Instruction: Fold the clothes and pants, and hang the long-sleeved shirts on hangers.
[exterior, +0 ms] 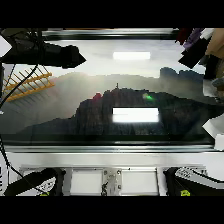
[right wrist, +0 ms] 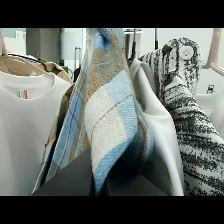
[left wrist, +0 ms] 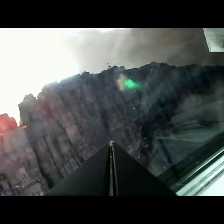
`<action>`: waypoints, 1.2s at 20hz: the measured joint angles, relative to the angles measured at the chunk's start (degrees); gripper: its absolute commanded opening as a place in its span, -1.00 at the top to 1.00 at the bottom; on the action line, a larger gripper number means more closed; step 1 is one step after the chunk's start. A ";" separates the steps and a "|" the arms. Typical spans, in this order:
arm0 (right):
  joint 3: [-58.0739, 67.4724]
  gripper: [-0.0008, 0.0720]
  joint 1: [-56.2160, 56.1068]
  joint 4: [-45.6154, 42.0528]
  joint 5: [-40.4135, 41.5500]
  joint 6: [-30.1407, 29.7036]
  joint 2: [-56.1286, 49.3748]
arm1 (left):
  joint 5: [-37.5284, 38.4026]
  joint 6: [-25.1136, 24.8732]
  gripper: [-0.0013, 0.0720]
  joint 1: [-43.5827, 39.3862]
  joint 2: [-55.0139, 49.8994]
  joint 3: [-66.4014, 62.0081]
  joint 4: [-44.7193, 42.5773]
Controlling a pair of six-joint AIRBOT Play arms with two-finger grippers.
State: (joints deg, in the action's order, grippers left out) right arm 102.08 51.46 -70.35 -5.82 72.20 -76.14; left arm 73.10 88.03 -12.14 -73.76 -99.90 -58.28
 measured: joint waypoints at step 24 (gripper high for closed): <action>6.05 0.94 0.94 0.00 -2.82 4.55 -8.63 | 0.04 0.59 0.93 -2.56 0.00 0.00 4.35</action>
State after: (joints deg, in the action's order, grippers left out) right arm 108.14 52.40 -70.35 -8.64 76.75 -84.77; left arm 73.14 88.62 -14.70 -73.76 -99.90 -53.93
